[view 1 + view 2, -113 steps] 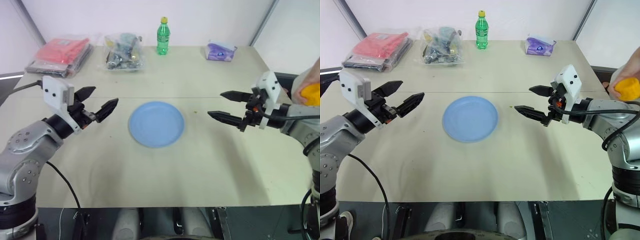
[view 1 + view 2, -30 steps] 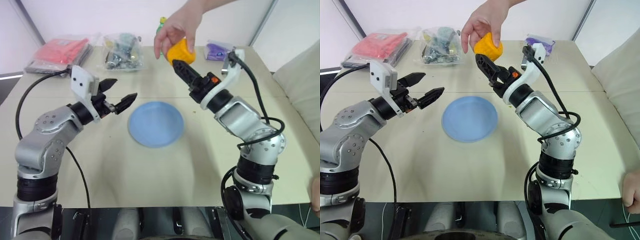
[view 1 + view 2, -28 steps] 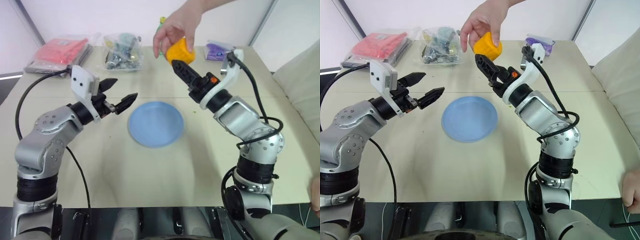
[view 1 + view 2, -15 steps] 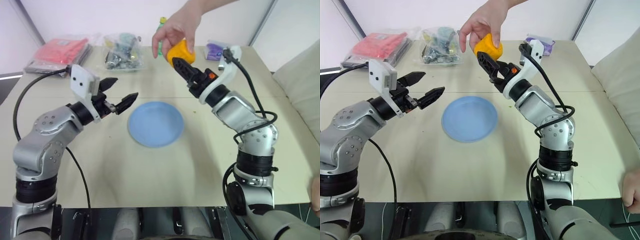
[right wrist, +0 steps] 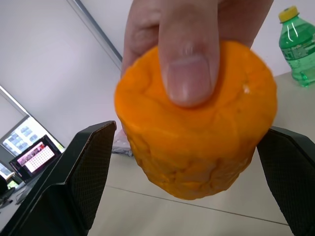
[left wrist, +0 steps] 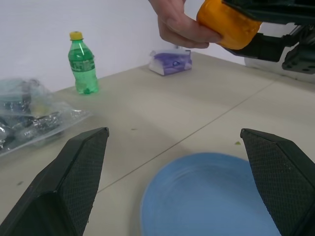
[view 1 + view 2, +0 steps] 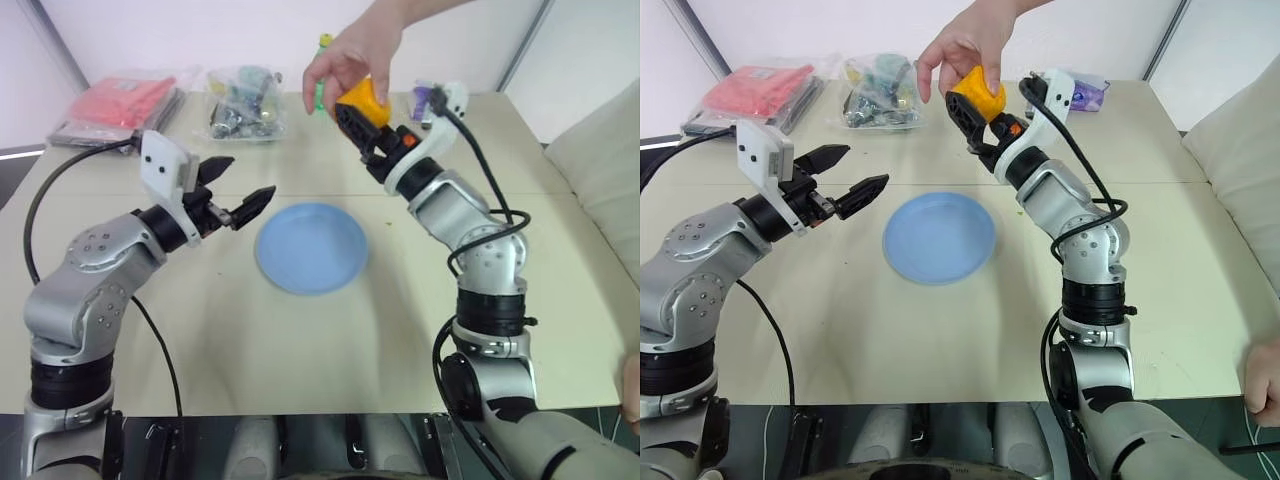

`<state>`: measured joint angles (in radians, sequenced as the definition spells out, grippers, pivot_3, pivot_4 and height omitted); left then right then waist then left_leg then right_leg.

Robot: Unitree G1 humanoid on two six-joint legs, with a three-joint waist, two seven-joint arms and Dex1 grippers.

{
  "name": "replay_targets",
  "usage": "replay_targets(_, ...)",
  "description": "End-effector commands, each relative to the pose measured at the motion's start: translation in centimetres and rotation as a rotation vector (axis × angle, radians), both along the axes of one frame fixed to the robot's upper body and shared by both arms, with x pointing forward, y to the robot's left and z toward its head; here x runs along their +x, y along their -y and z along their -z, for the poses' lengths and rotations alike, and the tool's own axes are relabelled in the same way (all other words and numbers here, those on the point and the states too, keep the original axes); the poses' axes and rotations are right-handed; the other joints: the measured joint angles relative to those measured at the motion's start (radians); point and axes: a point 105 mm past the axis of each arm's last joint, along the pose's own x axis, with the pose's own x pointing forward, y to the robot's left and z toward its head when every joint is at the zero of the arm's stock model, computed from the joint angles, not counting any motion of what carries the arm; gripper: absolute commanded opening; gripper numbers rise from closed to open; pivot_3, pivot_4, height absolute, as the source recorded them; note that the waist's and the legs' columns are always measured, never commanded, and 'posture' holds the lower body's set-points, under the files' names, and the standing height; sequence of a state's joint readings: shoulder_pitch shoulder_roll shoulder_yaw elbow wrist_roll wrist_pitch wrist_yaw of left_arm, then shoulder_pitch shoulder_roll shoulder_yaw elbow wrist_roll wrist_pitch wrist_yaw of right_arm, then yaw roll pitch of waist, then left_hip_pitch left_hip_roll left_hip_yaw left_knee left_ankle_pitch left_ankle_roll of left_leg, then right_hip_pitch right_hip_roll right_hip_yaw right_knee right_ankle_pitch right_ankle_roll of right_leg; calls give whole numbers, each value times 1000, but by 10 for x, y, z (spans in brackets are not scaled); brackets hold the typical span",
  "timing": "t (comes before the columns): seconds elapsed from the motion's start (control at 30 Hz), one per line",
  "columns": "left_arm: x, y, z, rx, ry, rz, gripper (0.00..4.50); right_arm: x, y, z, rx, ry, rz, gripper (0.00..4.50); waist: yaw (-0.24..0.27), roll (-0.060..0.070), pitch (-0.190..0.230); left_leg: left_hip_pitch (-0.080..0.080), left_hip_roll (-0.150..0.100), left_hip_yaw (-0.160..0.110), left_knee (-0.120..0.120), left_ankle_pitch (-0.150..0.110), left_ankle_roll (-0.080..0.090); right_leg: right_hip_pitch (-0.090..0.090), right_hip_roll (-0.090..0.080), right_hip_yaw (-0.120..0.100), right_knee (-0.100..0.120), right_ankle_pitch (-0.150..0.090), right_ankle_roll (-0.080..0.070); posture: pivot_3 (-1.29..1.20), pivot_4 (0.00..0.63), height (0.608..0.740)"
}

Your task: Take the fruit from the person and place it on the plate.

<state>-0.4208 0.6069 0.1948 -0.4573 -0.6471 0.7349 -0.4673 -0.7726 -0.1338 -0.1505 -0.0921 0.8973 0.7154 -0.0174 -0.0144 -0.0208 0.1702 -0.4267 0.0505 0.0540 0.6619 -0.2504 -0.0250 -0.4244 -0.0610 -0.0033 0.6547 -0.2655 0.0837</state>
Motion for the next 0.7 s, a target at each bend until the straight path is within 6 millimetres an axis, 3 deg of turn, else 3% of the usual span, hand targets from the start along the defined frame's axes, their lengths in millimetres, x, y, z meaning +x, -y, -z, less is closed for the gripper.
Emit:
replay_targets(0.03, -7, 1, -11, -11, 51, 2, 4500, -3, -3, -19, 11, 80, -2, 3524, 0, 0, 0, 0, 0, 0, 0, 0, 0, 0, 0, 0, 0, 0, 0, 0, 150, 731)
replay_targets(0.1, -7, 1, -11, -11, 51, 0, 4500, -2, -3, -19, 9, 84, 6, 2659, 0, 0, 0, 0, 0, 0, 0, 0, 0, 0, 0, 0, 0, 0, 0, 0, 150, 731)
replay_targets(0.13, -7, 1, -12, -12, 52, -1, 4500, -1, -2, -19, 6, 84, 13, 2454, 0, 0, 0, 0, 0, 0, 0, 0, 0, 0, 0, 0, 0, 0, 0, 0, 150, 731)
replay_targets(0.43, -6, 0, -11, -13, 54, -5, 4500, -2, -3, -17, -56, 84, 7, 2453, -1, 0, 0, 0, 0, 0, 0, 0, 0, 0, 0, 0, 0, 0, 0, 0, 150, 731)
replay_targets(0.57, -5, -3, -9, 0, 45, -8, 4500, -11, -8, 1, -202, 57, -48, 2453, 1, 0, 0, 0, 0, 0, 0, 0, 0, 0, 0, 0, 0, 0, 0, 0, 150, 731)
replay_targets(0.7, -7, -11, -5, 17, 20, -11, 4500, -23, -11, 34, -402, 1, -127, 2453, 0, 0, 0, 0, 0, 0, -1, 0, 0, 0, 0, 0, -1, 0, 0, 0, 150, 731)
